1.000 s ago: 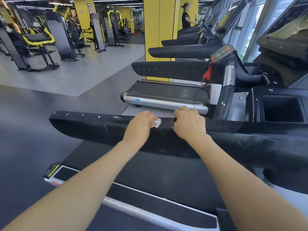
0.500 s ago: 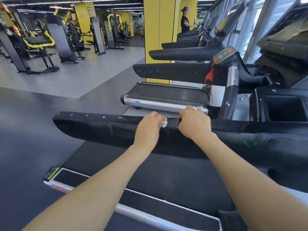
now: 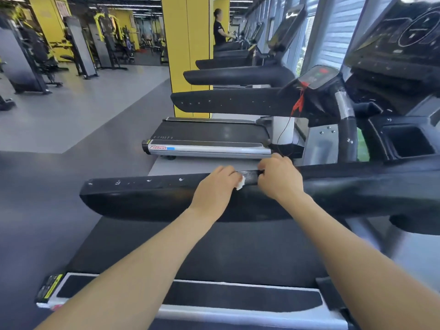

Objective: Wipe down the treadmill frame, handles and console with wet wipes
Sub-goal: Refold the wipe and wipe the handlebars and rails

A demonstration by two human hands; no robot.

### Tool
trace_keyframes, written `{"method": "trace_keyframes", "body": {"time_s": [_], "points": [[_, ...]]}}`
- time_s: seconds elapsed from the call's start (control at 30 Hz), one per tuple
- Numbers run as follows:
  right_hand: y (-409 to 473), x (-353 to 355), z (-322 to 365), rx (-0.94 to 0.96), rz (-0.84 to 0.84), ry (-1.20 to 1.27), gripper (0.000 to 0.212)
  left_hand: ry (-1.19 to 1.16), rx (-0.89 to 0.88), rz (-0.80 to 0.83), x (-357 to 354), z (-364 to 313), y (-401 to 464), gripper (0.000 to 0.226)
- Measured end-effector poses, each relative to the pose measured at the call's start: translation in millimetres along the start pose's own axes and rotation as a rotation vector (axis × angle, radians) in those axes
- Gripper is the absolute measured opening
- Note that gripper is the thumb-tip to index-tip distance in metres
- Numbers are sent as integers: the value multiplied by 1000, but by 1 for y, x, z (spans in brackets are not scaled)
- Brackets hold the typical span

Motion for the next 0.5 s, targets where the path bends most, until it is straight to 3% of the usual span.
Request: {"method": "trace_keyframes", "body": {"time_s": [0.2, 0.5], "points": [[-11, -7, 22, -21, -21, 30, 31, -12, 34, 23, 17, 48, -28, 29], [-2, -28, 60, 68, 83, 10, 33, 61, 170, 71, 39, 87, -54, 31]]}}
Point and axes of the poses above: each hand's wrist, its own y-axis towards the middle knuckle, its own x-axis out of the back of the hand, z = x × y, the point moved 6 cm from there along y, towards the middle knuckle, and after that the axes turned 10 degrees about -x, right-handed, at the moved point
